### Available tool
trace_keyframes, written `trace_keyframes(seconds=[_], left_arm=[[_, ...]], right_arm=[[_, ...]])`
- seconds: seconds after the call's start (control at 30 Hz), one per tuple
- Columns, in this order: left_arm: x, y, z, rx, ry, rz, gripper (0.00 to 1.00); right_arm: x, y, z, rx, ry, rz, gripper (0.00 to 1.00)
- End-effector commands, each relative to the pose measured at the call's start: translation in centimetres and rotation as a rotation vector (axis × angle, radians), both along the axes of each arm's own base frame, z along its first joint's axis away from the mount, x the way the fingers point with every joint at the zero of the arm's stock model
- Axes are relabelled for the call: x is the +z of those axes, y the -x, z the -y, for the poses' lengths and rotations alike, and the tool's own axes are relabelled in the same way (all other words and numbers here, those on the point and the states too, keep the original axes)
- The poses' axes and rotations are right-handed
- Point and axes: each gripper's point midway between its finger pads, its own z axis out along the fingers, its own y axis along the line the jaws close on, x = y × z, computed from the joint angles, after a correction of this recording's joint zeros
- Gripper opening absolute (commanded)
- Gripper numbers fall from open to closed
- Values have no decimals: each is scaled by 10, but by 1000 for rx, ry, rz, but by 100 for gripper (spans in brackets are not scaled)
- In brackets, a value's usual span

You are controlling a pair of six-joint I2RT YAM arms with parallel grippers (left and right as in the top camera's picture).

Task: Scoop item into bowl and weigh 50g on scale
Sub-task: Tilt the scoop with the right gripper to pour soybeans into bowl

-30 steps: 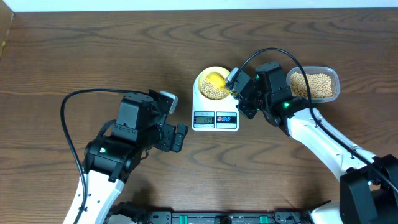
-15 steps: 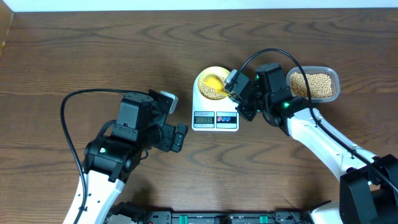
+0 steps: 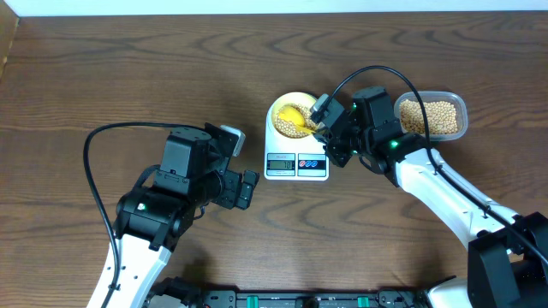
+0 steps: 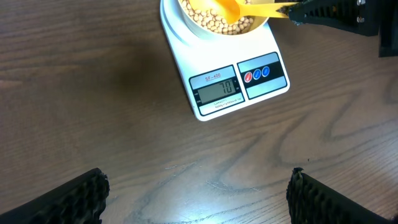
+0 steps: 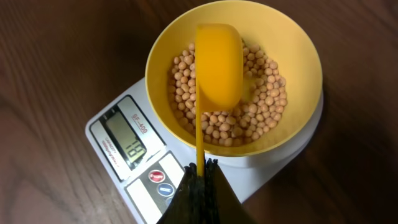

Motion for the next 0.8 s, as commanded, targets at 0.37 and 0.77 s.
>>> trace_keyframes(seconds=[0.37, 0.77], left_arm=[[-1, 0, -1, 2, -9, 3, 94], [-1, 0, -1, 2, -9, 3, 94]], right_arm=[[2, -7, 14, -138, -119, -133, 1], [20, -23, 23, -233, -279, -194, 1]])
